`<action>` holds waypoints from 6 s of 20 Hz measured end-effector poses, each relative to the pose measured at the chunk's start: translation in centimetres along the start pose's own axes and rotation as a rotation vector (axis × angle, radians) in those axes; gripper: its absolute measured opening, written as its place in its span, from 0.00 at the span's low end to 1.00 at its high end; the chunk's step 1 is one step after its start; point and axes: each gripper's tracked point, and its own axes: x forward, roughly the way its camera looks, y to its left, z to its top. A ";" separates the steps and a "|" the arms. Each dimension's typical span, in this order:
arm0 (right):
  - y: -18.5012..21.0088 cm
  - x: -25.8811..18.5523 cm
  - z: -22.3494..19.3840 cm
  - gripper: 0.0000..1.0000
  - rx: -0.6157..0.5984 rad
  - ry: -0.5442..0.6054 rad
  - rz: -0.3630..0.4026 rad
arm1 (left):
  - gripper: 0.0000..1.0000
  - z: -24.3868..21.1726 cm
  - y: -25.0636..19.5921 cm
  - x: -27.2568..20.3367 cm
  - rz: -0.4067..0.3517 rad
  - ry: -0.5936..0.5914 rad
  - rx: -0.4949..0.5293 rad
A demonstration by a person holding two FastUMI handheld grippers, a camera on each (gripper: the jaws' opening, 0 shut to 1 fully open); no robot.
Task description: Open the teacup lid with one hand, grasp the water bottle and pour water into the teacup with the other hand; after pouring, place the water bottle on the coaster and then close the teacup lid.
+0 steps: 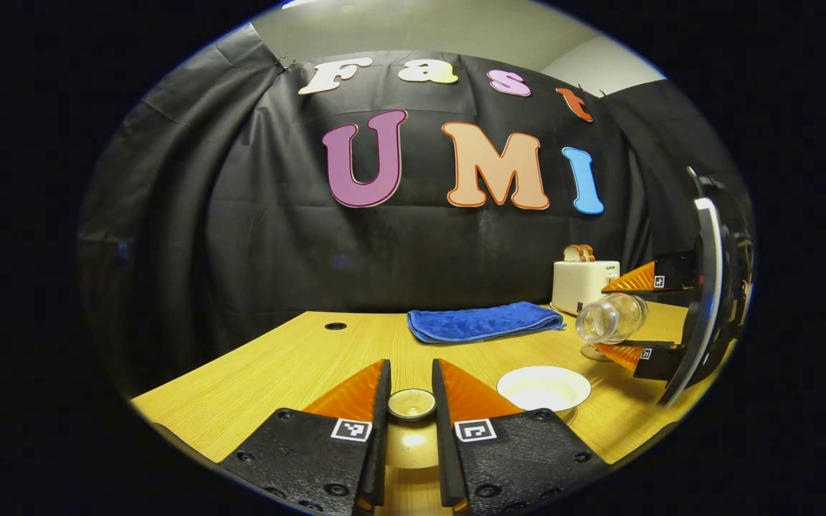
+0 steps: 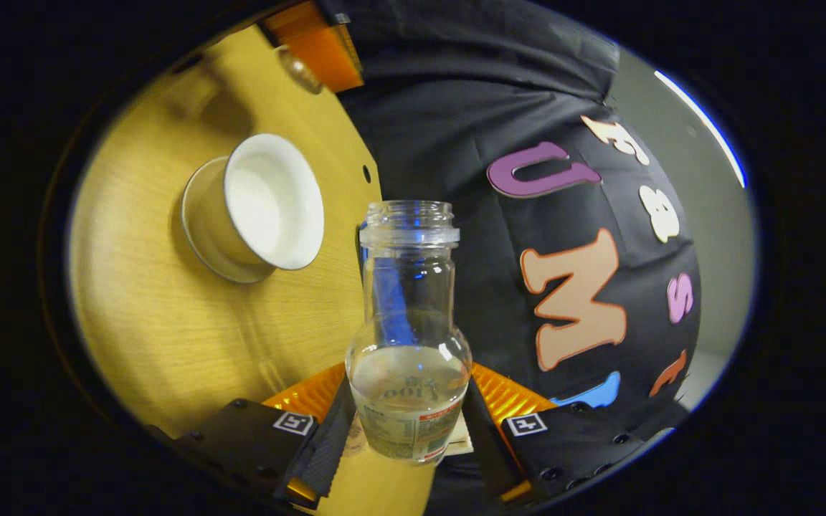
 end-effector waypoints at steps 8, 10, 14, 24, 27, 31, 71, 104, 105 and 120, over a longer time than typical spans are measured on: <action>-3.8 -0.1 -4.1 0.83 0.603 0.037 0.001 | 0.27 -0.1 0.0 0.0 0.000 0.000 0.000; -4.5 0.3 -5.4 0.84 0.733 0.032 0.006 | 0.27 -0.1 0.0 0.1 0.000 0.000 0.000; -4.5 1.0 -8.3 0.81 0.943 0.055 0.028 | 0.27 -0.1 0.1 0.0 0.004 -0.001 0.000; -3.6 4.0 -12.2 0.81 1.156 0.096 0.045 | 0.27 0.0 0.3 0.0 0.011 -0.002 0.001; -3.6 4.5 -12.3 0.80 1.144 0.087 0.031 | 0.27 -0.1 0.3 0.0 0.011 -0.002 0.001; -3.1 5.2 -12.4 0.82 1.177 0.096 0.031 | 0.28 -0.1 0.3 0.1 0.011 -0.002 0.001; -2.5 2.9 -13.1 0.88 1.198 0.036 -0.008 | 0.27 -0.1 0.4 0.0 0.016 -0.002 0.001; -4.0 -6.8 -12.7 0.93 1.228 -0.102 -0.094 | 0.27 -0.1 -10.3 3.4 -0.317 -0.004 -0.006; -4.1 -6.9 -12.7 0.89 1.227 -0.103 -0.097 | 0.27 -0.2 -11.1 3.3 -0.344 -0.003 -0.004; -4.1 -7.3 -12.5 0.89 1.227 -0.111 -0.084 | 0.29 -2.6 -13.8 4.8 -0.428 0.155 0.058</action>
